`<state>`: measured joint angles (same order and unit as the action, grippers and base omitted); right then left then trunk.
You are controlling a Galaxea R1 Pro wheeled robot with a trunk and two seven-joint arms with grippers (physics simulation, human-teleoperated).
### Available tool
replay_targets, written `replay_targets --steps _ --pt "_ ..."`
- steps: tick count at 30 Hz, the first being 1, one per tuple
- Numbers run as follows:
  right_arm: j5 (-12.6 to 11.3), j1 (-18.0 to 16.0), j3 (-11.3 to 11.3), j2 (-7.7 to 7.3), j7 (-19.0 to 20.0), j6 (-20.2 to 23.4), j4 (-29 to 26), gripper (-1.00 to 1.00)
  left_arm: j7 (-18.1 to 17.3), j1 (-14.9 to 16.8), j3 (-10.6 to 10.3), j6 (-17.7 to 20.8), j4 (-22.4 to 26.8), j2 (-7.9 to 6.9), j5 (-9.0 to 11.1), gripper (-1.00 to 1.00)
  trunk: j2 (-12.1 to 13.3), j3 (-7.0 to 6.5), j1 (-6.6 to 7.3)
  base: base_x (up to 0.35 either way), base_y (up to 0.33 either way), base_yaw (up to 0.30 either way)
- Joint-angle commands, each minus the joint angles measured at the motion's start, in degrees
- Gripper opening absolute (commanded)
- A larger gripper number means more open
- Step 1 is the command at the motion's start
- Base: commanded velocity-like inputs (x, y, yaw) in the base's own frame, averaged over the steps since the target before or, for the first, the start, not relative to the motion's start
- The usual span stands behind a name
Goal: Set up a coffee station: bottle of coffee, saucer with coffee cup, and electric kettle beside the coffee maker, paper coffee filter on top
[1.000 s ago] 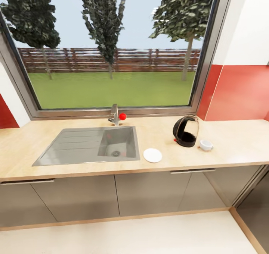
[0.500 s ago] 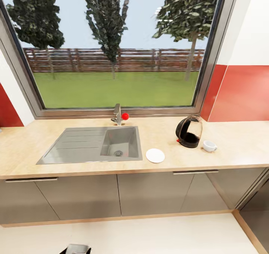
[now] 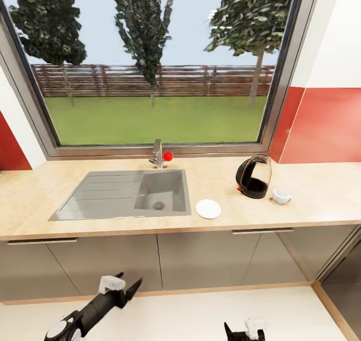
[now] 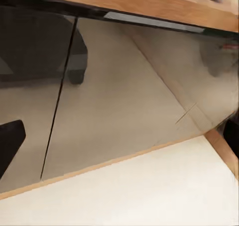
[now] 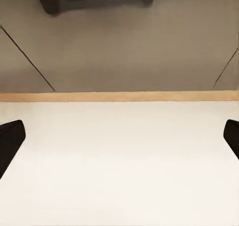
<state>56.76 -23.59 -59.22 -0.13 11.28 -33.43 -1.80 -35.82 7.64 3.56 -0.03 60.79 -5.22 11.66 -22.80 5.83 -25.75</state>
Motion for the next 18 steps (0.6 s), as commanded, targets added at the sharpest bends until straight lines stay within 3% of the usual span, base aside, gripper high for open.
replay_targets --steps 1,6,9,10,12,15,18 --pt "-1.3 -0.2 -0.5 0.34 2.1 -1.5 0.0 1.0 -2.0 0.1 0.0 0.3 0.9 -0.15 0.9 1.0 -0.1 0.12 -0.03 0.0 0.0 0.0" --pt "-3.6 -0.9 -0.5 1.41 6.8 -4.3 0.0 1.0 -8.1 0.2 0.4 4.0 4.6 -0.73 2.0 1.0 -0.1 0.12 -0.03 0.0 0.0 0.0" --pt "-3.9 -1.7 -0.5 2.07 7.6 -4.7 0.0 1.0 -11.9 0.2 1.6 5.4 5.7 -1.5 2.3 1.0 -0.1 0.12 -0.03 0.0 0.0 0.0" --pt "-4.0 -2.1 -0.5 2.5 7.8 -4.8 0.0 1.0 -14.0 0.2 2.6 5.8 6.1 -2.0 2.5 1.0 -0.1 0.12 -0.03 0.0 0.0 0.0" --pt "-4.1 -4.0 -0.5 3.68 8.1 -5.0 0.0 1.0 -23.3 1.0 8.1 10.6 8.2 -4.33 4.1 1.0 -0.1 0.12 -0.03 0.0 0.0 0.0" --pt "-4.1 -5.5 -0.5 4.44 8.1 -5.1 0.0 1.0 -29.6 2.4 12.7 15.5 9.4 -5.96 5.7 1.0 -0.1 0.12 -0.03 0.0 0.0 0.0" --pt "-4.1 -6.8 -0.5 5.06 8.1 -5.3 0.0 1.0 -32.4 3.8 16.2 17.4 9.8 -7.36 6.1 1.0 -0.1 0.12 -0.03 0.0 0.0 0.0"
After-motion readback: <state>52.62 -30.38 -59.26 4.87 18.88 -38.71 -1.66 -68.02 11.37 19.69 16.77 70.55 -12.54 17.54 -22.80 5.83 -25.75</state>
